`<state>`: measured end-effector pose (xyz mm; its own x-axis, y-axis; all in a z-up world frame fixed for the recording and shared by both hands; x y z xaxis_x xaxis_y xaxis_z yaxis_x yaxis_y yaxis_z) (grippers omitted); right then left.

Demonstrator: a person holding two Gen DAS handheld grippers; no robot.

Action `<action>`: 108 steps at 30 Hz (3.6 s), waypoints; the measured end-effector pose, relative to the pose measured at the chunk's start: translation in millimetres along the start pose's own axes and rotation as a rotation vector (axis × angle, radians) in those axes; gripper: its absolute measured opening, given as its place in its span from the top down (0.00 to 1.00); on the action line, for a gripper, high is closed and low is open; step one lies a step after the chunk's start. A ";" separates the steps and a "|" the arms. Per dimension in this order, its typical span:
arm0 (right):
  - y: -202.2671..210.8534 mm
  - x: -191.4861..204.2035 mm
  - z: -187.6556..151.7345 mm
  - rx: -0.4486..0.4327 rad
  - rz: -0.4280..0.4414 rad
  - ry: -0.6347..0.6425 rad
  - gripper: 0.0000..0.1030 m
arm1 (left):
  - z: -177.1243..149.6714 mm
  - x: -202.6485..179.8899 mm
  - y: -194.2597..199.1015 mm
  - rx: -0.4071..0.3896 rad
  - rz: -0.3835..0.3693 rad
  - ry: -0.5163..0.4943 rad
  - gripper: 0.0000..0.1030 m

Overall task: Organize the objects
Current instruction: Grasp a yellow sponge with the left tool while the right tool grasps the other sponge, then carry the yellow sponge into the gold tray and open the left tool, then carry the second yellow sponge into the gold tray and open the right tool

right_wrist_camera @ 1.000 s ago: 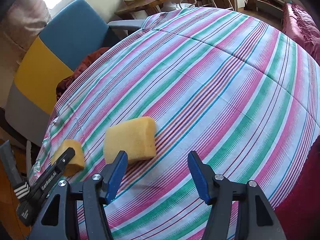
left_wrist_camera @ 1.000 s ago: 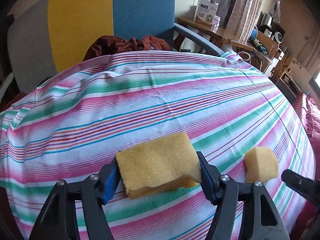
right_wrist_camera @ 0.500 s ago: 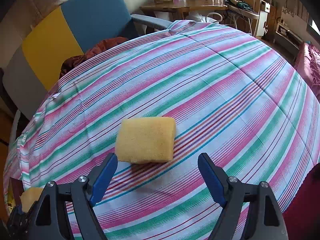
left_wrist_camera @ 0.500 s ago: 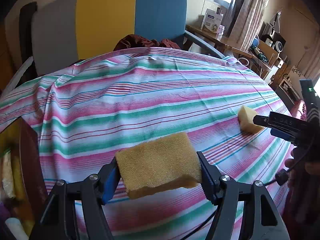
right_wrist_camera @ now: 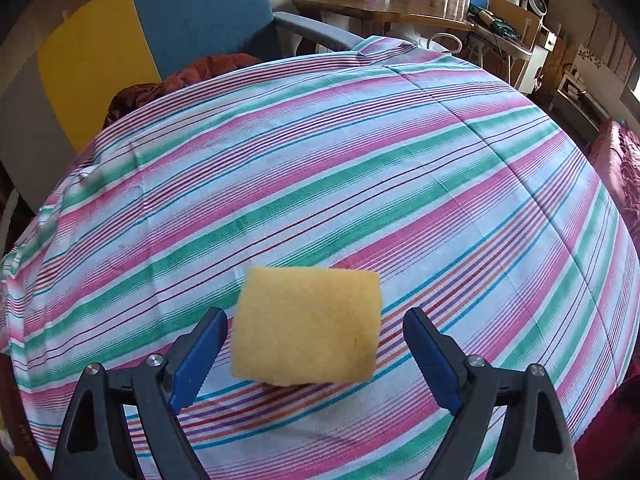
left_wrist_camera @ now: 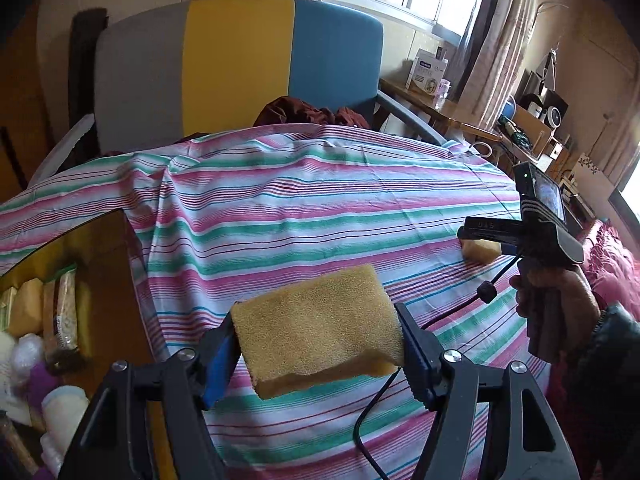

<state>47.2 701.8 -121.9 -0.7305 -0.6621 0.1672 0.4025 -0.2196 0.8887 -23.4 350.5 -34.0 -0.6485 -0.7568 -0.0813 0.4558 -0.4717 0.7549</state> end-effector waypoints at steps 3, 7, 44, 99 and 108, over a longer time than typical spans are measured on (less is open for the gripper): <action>5.4 1.2 -0.2 -0.015 0.008 0.024 0.42 | -2.9 8.6 8.7 -0.016 0.019 0.011 0.31; 10.1 10.1 -6.6 -0.013 0.053 0.055 0.43 | -6.0 22.9 22.4 -0.049 0.051 0.036 0.31; 8.8 113.4 -61.5 0.056 0.233 0.463 0.43 | -60.1 161.5 64.0 -0.044 0.293 0.232 0.30; 74.1 207.9 -95.6 -0.036 0.287 0.645 0.43 | -54.0 192.3 105.5 -0.162 0.438 0.245 0.17; 121.6 326.9 -165.4 -0.042 0.526 0.803 0.43 | -82.6 218.2 124.9 -0.157 0.471 0.309 0.15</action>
<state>-51.4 340.2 -29.8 0.1385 -0.9731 0.1841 0.6013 0.2303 0.7651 -57.6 89.1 -11.2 -0.1567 -0.9870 0.0357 0.7520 -0.0958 0.6522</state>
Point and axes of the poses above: each gripper's, at about its wrist camera, not at the fingertips, and y roughly against the way its jaws point, x to its left, z to its top, the point moved 3 cm from there along -y, roughly the way its jaws point, and after that the axes turned 7 degrees about z, right-handed, at the moved point
